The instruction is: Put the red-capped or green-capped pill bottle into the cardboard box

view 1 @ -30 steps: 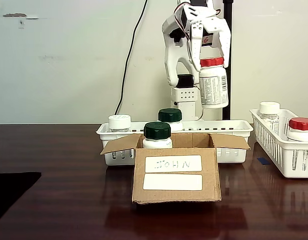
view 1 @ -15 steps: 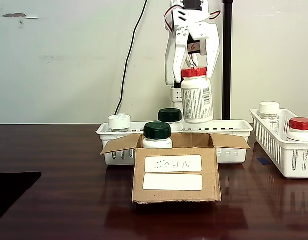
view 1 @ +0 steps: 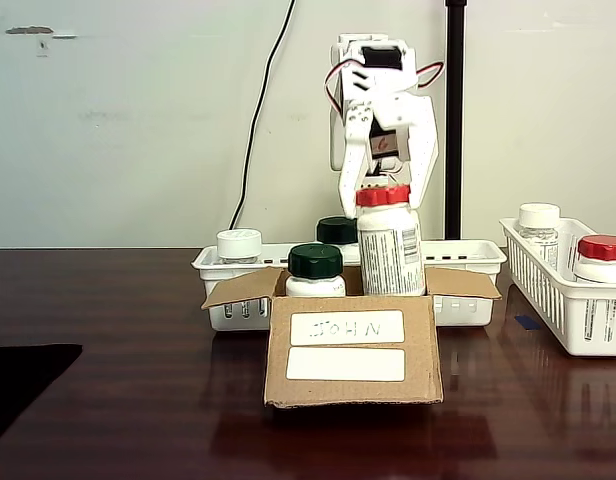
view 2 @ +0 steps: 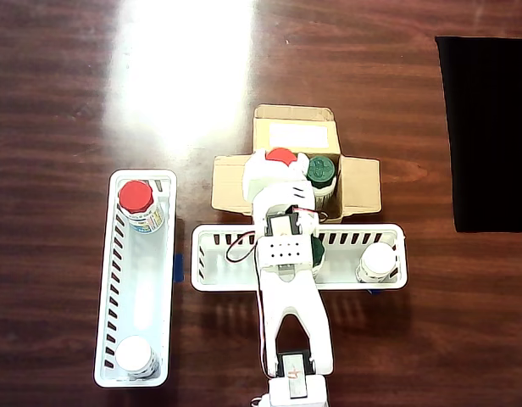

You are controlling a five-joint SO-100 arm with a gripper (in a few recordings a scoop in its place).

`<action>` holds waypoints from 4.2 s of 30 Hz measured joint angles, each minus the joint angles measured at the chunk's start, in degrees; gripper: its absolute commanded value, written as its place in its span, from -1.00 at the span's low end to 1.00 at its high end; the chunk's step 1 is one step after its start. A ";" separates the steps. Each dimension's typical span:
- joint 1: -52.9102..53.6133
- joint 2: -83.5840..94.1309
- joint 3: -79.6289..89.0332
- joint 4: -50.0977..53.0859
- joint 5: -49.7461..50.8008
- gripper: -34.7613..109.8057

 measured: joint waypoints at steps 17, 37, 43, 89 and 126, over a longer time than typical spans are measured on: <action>0.53 0.79 15.64 -11.95 2.20 0.15; -2.99 20.48 7.91 20.21 -2.81 -0.02; -5.80 37.88 17.93 29.36 -1.76 -0.60; -7.12 103.80 82.35 39.55 0.26 -0.50; -17.49 103.80 83.67 39.29 -48.43 -0.51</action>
